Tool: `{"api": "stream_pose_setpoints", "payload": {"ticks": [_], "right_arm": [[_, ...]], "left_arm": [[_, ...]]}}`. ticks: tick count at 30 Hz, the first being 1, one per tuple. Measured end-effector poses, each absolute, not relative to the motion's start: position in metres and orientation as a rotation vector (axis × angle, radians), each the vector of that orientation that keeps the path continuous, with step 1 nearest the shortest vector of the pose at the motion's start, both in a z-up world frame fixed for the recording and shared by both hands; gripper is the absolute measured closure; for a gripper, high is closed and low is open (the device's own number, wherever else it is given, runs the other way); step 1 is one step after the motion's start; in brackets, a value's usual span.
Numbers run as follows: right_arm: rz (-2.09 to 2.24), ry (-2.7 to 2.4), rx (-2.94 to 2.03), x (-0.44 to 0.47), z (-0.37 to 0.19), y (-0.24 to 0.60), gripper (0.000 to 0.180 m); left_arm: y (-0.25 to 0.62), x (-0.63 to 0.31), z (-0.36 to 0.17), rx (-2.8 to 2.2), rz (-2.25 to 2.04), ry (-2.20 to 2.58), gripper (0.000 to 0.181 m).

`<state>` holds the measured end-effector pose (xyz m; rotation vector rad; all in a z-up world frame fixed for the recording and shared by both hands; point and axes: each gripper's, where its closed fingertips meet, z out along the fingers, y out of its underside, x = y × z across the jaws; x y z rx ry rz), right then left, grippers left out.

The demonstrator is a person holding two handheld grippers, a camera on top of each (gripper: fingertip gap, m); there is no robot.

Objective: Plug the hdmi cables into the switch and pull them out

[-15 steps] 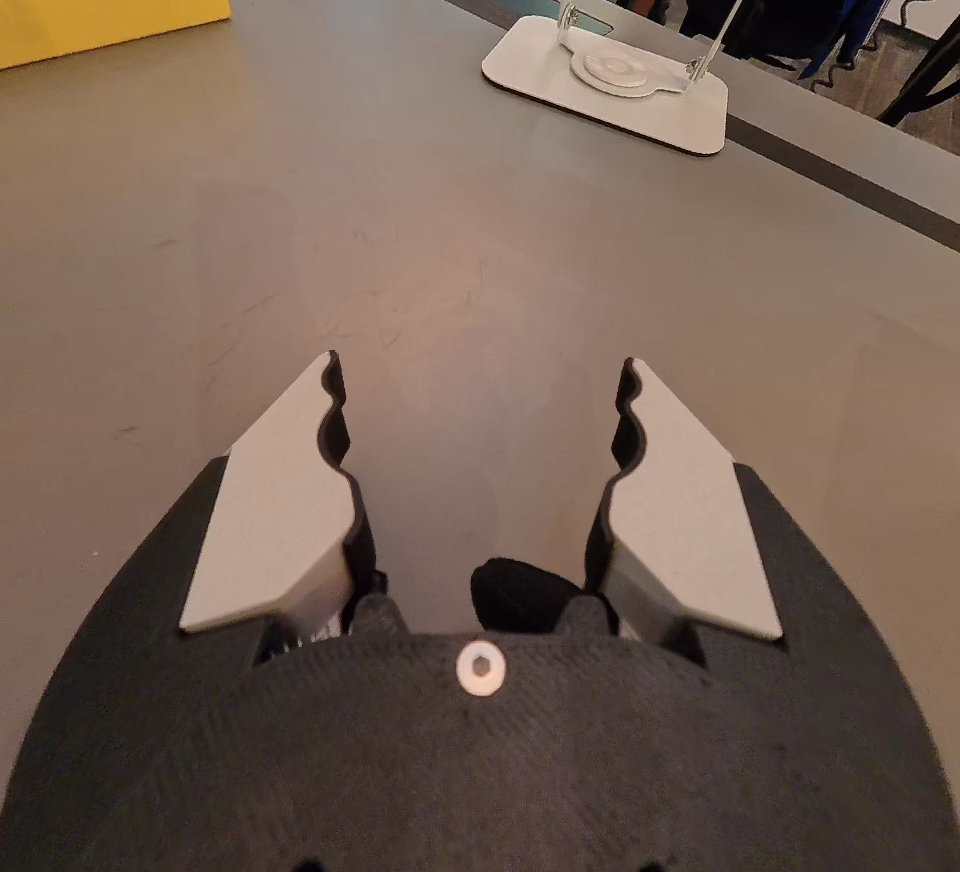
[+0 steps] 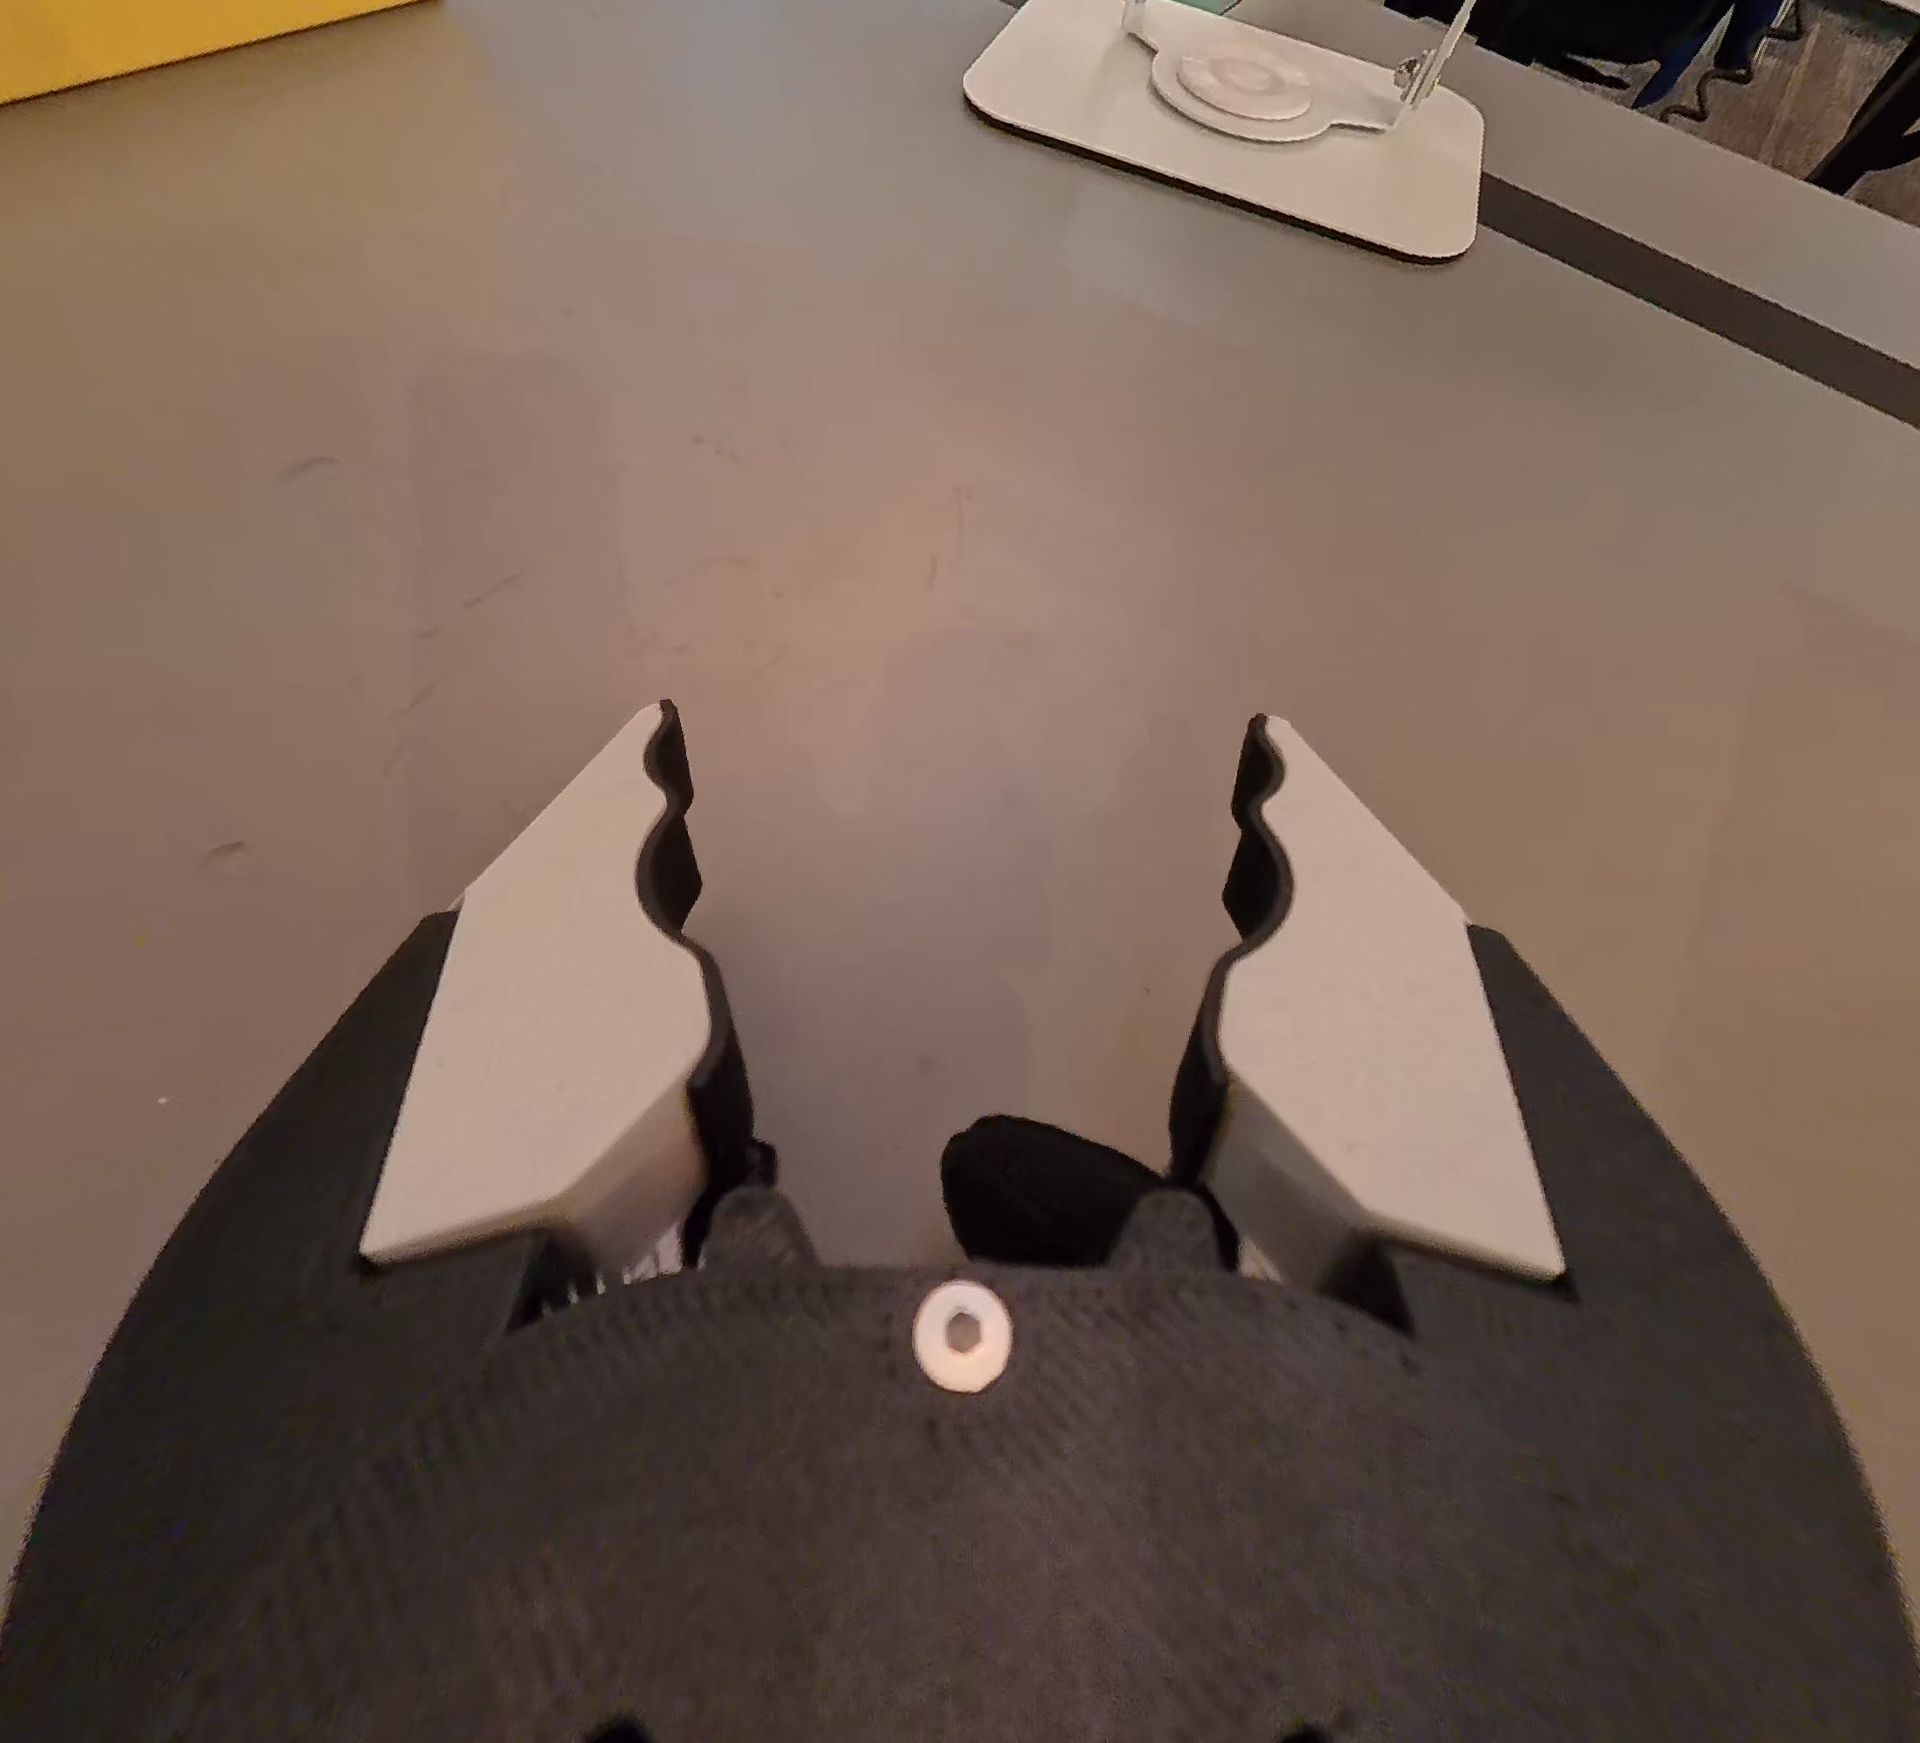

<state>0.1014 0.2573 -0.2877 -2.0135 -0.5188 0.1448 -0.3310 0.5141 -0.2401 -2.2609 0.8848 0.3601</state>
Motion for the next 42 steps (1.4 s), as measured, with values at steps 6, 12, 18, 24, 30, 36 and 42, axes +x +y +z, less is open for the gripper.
{"api": "stream_pose_setpoints", "payload": {"ticks": [6,12,18,24,30,36,42], "right_arm": [[0.161,-0.511,-2.014,0.103,-0.288,0.257,0.077],[0.175,-0.514,-2.016,0.101,-0.289,0.257,0.078],[0.179,-0.515,-2.014,0.100,-0.287,0.256,0.078],[0.181,-0.524,-2.016,0.098,-0.288,0.256,0.078],[0.184,-0.534,-2.019,0.096,-0.289,0.255,0.079],[0.191,-0.534,-2.024,0.096,-0.291,0.255,0.079],[0.194,-0.538,-2.024,0.095,-0.291,0.255,0.079]], "left_arm": [[0.517,-0.337,-0.233,-2.201,0.424,0.881,0.167],[0.509,-0.344,-0.216,-2.177,0.359,0.830,0.169],[0.508,-0.348,-0.197,-2.141,0.273,0.752,0.169],[0.505,-0.351,-0.197,-2.199,0.179,0.730,0.168],[0.503,-0.363,-0.196,-2.232,0.262,0.780,0.169],[0.504,-0.368,-0.179,-2.123,0.317,0.727,0.171],[0.502,-0.366,-0.133,-2.007,0.303,0.654,0.171]]}}
